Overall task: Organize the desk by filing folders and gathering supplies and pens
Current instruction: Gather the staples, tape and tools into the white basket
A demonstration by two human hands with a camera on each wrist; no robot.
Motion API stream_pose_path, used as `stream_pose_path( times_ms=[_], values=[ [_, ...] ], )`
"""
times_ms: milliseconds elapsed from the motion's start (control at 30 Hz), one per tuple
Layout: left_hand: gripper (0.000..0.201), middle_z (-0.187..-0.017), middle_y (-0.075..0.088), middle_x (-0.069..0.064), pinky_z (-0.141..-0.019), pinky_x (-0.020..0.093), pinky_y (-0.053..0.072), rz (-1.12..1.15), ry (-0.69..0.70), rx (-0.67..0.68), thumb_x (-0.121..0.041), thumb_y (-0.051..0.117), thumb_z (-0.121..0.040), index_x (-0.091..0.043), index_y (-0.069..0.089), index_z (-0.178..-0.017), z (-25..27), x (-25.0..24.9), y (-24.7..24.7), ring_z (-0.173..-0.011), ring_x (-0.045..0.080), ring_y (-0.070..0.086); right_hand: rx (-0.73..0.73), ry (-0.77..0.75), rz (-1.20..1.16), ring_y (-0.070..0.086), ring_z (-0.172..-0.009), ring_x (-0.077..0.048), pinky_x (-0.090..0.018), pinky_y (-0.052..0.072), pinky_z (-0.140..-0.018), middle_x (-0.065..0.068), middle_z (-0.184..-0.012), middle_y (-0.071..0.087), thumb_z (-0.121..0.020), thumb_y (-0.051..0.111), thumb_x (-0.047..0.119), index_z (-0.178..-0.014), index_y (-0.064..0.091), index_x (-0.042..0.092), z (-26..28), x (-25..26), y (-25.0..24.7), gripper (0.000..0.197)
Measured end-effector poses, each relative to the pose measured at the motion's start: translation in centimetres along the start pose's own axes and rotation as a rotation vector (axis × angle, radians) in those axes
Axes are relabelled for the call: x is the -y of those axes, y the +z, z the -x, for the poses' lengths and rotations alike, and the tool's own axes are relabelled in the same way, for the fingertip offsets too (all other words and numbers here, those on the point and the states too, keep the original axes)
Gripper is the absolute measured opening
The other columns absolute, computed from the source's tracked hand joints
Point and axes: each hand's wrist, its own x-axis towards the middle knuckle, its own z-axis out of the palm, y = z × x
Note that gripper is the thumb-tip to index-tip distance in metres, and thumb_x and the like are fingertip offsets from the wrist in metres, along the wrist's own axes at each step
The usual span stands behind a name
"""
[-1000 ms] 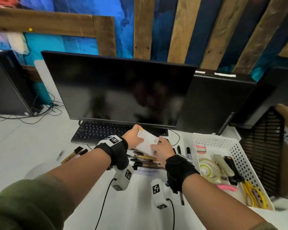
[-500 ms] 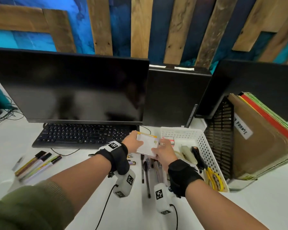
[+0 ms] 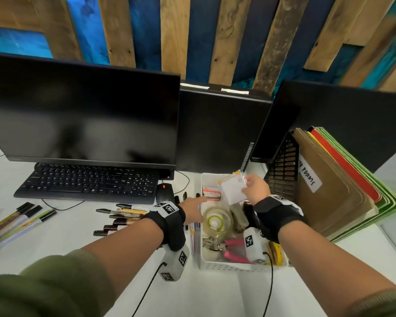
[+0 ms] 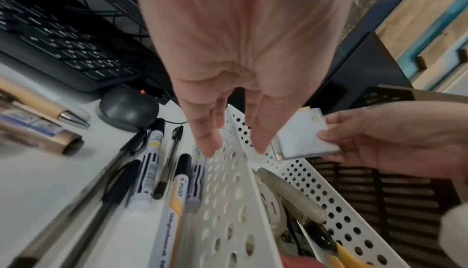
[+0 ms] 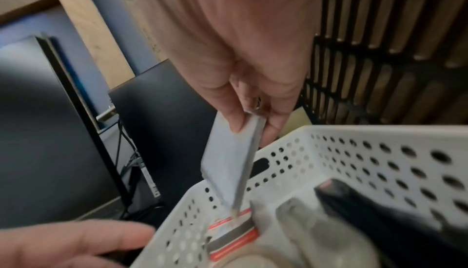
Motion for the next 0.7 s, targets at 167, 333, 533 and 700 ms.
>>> stream_pose_path(
  times_ms=[167,333,533,700],
  values=[
    [0.075,-0.142,0.044,0.015,-0.096,0.033,0.045,0.035,-0.04,0.045,-0.006,0.058,-0.088,-0.017,0.016,-0.149,-0.3,0.1,0.7,-0.121,0.032,0.053,0.083,-0.08,0.293,0.054,-0.114,-0.032,-0.036,0.043,-0.092,-0.015,-0.12,0.06,-0.087,0.041,-0.004,-0.117,0.058,0.008,-2.3,0.7,-1.0,0.037],
    [0.075,-0.148,0.038,0.008,-0.087,0.029,0.05,0.052,-0.031,0.023,-0.009,0.056,-0.088,-0.022,0.015,-0.15,0.0,0.6,0.7,-0.113,0.027,0.059,0.147,-0.141,0.376,0.054,-0.114,-0.032,-0.034,0.045,-0.094,-0.015,-0.122,0.059,-0.086,0.039,-0.003,-0.118,0.058,0.009,-4.3,0.7,-0.5,0.039],
    [0.076,-0.149,0.036,0.004,-0.057,0.011,0.043,0.089,-0.004,0.022,-0.012,0.056,-0.088,-0.029,0.015,-0.149,-0.4,1.2,0.6,-0.085,0.013,0.057,0.24,-0.112,0.499,0.055,-0.115,-0.031,-0.035,0.047,-0.097,-0.015,-0.123,0.059,-0.088,0.043,0.002,-0.12,0.058,0.008,-5.7,0.2,0.6,0.036],
    [0.075,-0.147,0.039,0.005,-0.057,0.013,0.044,0.084,-0.013,0.038,-0.012,0.057,-0.088,-0.028,0.016,-0.149,-0.4,1.0,0.4,-0.091,0.02,0.062,0.264,-0.083,0.548,0.054,-0.118,-0.028,-0.032,0.044,-0.101,-0.012,-0.126,0.059,-0.093,0.043,0.007,-0.122,0.057,0.006,-6.1,-0.1,1.3,0.033]
  ],
)
